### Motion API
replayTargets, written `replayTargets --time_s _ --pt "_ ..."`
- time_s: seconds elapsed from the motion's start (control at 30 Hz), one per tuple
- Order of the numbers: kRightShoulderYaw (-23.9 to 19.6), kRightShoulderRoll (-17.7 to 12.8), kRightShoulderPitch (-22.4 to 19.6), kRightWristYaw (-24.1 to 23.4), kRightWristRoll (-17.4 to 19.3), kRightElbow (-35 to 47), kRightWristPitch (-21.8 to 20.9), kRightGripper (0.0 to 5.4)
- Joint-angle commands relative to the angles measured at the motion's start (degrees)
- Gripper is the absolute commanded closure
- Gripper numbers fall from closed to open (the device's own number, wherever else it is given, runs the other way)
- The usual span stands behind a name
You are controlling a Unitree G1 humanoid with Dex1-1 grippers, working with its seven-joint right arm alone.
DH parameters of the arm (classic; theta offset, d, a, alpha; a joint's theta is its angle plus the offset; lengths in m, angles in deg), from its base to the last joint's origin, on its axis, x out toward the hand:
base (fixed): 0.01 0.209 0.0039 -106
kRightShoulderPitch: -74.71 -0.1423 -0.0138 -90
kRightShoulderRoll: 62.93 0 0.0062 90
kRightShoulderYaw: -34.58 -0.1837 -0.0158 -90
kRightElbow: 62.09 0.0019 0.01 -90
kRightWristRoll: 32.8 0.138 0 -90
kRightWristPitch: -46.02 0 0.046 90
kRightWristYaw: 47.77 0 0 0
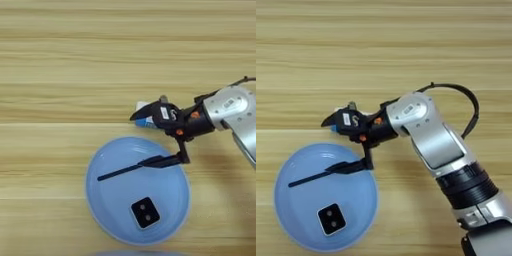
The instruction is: Move the objects on the table
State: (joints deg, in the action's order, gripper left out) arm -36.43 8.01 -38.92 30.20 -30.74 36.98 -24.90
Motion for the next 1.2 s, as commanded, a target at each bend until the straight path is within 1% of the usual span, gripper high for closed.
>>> replayTargets --time_s 0.03,0.2,0.43,0.6,0.77,0.97,1.2 --pt "-0.4 -1.0 -3.2 -2.3 -0.5 -0.3 -1.7 0.02" --pt "0.5 -0.8 -3.3 -2.2 -1.0 -1.2 -1.9 0.02" --pt "3.1 -1.1 -2.1 -1.6 -2.2 -1.5 -2.2 0.02" --pt "3.5 -1.2 -1.8 -1.2 -2.1 -1.0 -2.7 0.02" --pt "4.7 -1.3 -1.3 -1.5 -3.6 -1.8 -4.7 0.02" --pt "6.3 -0.7 -1.1 -1.8 -5.2 -3.4 -5.6 0.02" --pt "7.9 0.7 -1.8 -2.2 -6.3 -6.5 -6.0 0.02"
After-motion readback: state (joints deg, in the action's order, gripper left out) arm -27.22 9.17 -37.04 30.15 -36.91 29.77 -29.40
